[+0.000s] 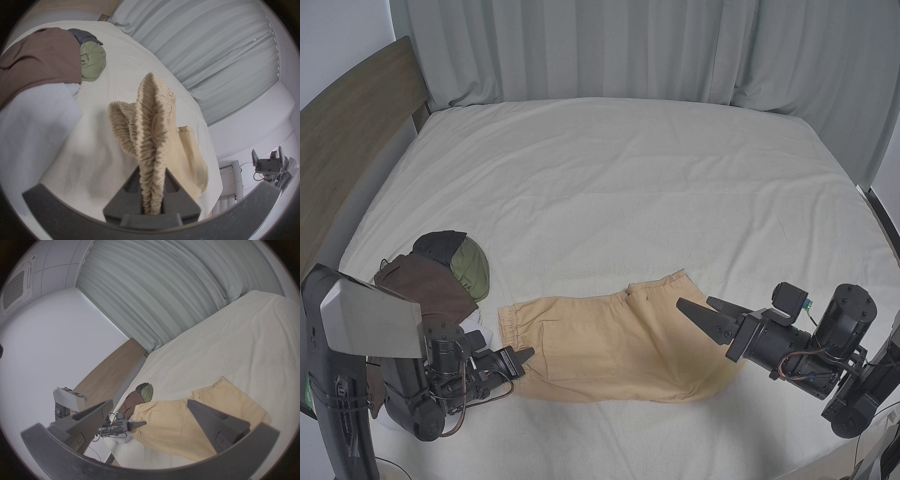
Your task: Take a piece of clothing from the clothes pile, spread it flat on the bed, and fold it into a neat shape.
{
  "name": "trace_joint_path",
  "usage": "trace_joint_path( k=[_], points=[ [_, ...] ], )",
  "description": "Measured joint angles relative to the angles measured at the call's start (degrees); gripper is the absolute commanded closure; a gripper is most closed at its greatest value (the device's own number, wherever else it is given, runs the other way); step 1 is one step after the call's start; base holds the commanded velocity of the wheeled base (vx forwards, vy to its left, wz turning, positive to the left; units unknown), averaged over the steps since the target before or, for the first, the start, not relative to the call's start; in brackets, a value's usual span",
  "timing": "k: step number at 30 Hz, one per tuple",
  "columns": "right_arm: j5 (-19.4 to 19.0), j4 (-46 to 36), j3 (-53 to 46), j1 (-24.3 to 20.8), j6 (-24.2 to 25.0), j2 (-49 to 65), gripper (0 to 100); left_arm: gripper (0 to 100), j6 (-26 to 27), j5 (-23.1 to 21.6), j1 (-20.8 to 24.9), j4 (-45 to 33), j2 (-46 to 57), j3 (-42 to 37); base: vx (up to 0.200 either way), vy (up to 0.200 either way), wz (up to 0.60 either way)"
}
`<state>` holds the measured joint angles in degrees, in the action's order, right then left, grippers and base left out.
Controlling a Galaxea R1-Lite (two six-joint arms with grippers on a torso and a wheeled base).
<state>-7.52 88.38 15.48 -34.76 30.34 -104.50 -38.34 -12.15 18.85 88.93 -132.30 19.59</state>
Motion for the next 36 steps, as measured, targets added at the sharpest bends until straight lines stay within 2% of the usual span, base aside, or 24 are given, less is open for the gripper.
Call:
trace_joint_path(
  k=[17,36],
  points=[
    [0.0,0.0,0.0,0.2,0.0,0.0,0,100,0.4,-4.4,-2.8,0.0,11.2,-9.2,0.0,0.0,0.0],
    [0.0,0.0,-0.2,0.2,0.0,0.0,0,100,0.7,-6.2,-5.4,0.0,14.6,-12.3,0.0,0.0,0.0]
  ],
)
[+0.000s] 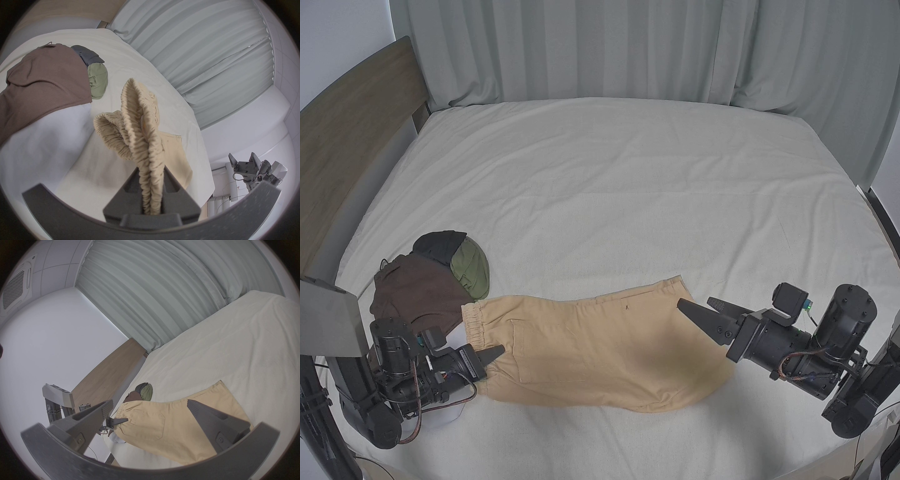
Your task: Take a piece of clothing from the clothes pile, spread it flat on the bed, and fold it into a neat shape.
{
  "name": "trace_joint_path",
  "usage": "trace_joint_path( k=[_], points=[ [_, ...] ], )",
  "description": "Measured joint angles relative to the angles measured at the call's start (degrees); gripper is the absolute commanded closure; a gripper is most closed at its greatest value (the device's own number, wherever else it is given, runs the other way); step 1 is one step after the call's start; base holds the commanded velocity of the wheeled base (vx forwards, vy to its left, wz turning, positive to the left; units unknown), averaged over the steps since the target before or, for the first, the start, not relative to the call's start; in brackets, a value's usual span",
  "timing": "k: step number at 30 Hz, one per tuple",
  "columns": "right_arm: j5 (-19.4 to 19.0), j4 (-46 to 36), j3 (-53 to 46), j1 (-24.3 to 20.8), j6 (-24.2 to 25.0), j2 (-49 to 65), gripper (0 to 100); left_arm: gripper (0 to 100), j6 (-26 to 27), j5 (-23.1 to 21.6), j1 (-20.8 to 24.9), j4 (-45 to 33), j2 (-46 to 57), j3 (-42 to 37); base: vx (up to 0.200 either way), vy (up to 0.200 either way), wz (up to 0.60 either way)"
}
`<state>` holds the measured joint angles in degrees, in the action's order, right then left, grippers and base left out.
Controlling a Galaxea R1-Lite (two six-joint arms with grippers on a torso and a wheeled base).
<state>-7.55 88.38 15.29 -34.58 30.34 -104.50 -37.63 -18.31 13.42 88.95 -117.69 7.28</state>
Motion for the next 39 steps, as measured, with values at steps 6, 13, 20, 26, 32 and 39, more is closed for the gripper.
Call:
trace_joint_path(
  k=[6,13,20,26,32,39],
  points=[
    [0.0,0.0,0.0,-0.1,0.0,0.0,0,100,2.0,-2.3,-1.8,0.0,0.5,-1.2,0.0,0.0,0.0],
    [0.0,0.0,0.0,-0.1,0.0,0.0,0,100,3.7,-4.4,-4.6,0.0,0.9,-2.5,0.0,0.0,0.0],
    [0.0,0.0,0.0,-0.1,0.0,0.0,0,100,6.2,-5.7,-6.7,0.0,1.0,-3.3,0.0,0.0,0.0],
    [0.0,0.0,0.0,0.0,0.0,0.0,0,100,6.7,-5.8,-7.2,0.0,1.5,-3.4,0.0,0.0,0.0],
    [0.0,0.0,0.2,0.0,-0.1,0.1,0,100,6.7,-5.7,-7.3,0.0,2.0,-3.5,0.0,0.0,0.0],
    [-0.2,0.0,0.3,0.1,-0.1,0.2,0,100,6.7,-8.0,-8.6,0.0,2.6,-4.1,0.0,0.0,0.0]
  ],
)
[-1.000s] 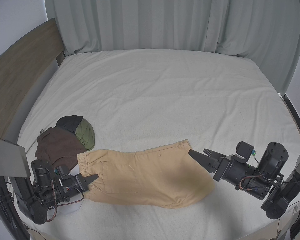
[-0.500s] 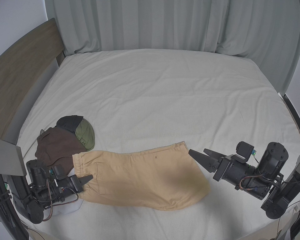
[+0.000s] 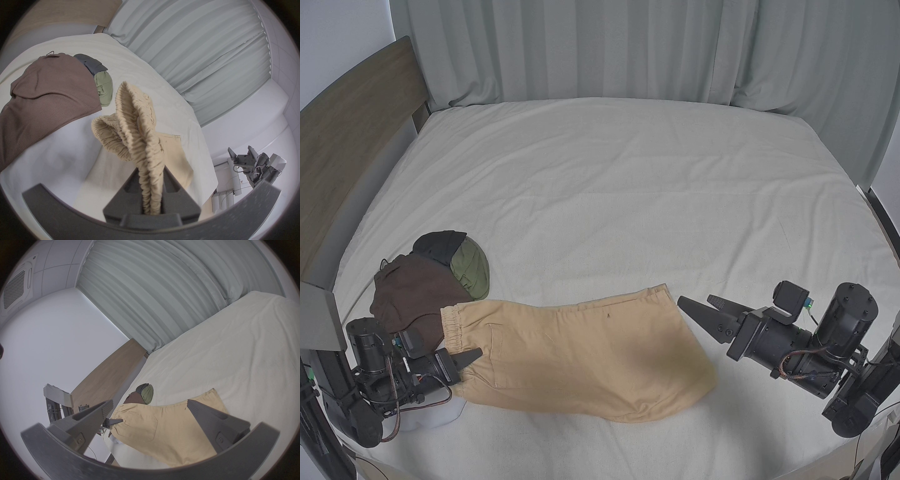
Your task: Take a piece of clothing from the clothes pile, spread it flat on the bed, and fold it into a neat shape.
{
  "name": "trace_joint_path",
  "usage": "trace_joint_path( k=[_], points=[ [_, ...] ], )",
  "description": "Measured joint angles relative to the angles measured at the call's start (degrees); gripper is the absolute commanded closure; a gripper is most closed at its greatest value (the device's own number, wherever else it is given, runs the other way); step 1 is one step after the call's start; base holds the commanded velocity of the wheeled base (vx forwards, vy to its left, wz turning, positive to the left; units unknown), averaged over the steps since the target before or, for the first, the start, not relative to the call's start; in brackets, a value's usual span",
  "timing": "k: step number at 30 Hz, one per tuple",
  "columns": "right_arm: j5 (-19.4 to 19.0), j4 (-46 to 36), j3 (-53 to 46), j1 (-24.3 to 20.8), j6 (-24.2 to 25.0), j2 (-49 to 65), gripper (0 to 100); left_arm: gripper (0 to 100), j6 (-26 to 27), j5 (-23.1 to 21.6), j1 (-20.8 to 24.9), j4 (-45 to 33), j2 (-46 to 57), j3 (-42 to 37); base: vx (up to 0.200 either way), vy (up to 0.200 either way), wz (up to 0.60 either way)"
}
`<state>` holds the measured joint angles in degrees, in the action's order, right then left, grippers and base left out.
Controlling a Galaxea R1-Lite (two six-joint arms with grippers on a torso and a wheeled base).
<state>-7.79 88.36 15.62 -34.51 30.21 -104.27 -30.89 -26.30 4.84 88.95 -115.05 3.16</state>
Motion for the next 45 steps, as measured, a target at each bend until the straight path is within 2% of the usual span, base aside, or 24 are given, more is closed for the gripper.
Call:
trace_joint_path(
  k=[10,17,40,45],
  points=[
    [0.0,0.0,0.0,-0.1,0.0,0.0,0,100,0.1,-1.6,-3.3,0.0,1.2,-0.5,0.0,0.0,0.0],
    [0.0,0.0,0.2,-0.1,0.0,0.0,0,100,1.3,-1.9,-4.0,0.0,1.4,-0.1,0.0,0.0,0.0],
    [0.0,0.0,0.4,0.2,-0.1,1.2,0,100,0.8,-1.1,2.6,-0.1,4.0,2.6,0.0,0.0,0.0],
    [-0.1,0.0,0.5,0.4,-0.1,1.7,0,100,0.7,0.5,3.6,0.0,4.1,3.4,0.0,0.0,0.0]
  ],
)
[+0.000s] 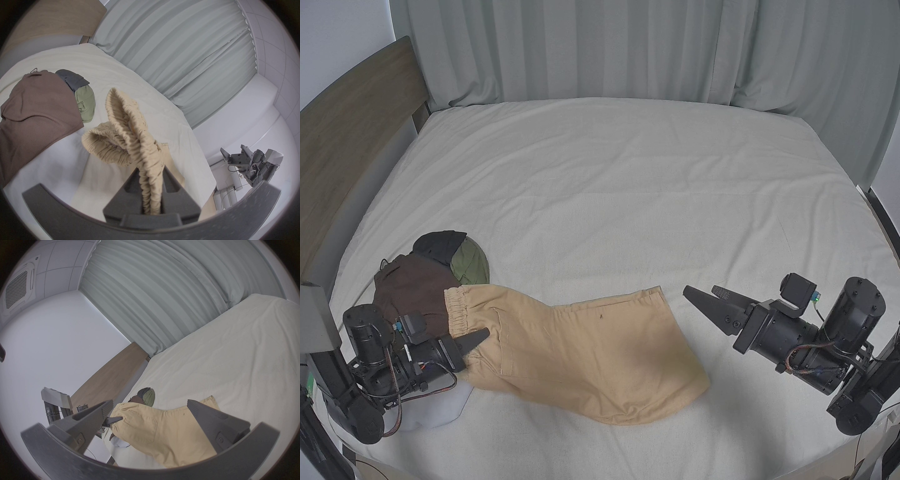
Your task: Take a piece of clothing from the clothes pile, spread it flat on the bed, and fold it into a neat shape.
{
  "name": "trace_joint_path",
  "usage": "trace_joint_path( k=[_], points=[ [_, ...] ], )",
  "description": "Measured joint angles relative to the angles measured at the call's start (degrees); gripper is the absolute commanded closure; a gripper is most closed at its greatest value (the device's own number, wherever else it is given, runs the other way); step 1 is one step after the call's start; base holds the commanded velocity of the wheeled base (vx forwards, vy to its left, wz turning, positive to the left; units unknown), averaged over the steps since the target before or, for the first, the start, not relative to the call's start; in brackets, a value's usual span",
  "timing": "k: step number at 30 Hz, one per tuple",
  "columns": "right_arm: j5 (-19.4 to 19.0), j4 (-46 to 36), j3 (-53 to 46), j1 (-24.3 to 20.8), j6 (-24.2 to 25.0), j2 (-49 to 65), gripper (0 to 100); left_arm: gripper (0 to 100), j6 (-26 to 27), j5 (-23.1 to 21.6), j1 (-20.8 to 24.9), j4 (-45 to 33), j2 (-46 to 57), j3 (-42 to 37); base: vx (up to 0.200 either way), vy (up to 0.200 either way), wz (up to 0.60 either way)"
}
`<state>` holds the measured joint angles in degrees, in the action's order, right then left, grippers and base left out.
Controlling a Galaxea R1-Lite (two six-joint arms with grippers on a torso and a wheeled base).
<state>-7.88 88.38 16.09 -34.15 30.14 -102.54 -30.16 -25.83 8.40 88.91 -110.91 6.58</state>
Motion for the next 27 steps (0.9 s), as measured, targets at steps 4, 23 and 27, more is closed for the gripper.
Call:
trace_joint_path(
  k=[4,23,27],
  points=[
    [0.0,0.0,0.0,0.0,0.0,0.4,0,100,-1.2,2.6,2.2,0.0,0.1,1.1,0.0,0.0,0.0],
    [-0.1,0.0,0.3,0.3,-0.1,1.7,0,100,-7.6,7.5,12.1,-0.1,0.9,5.7,0.0,0.0,0.0],
    [-0.2,0.0,0.4,0.5,-0.2,1.7,0,100,-8.2,7.6,13.3,-0.1,0.7,6.1,0.0,0.0,0.0]
  ],
)
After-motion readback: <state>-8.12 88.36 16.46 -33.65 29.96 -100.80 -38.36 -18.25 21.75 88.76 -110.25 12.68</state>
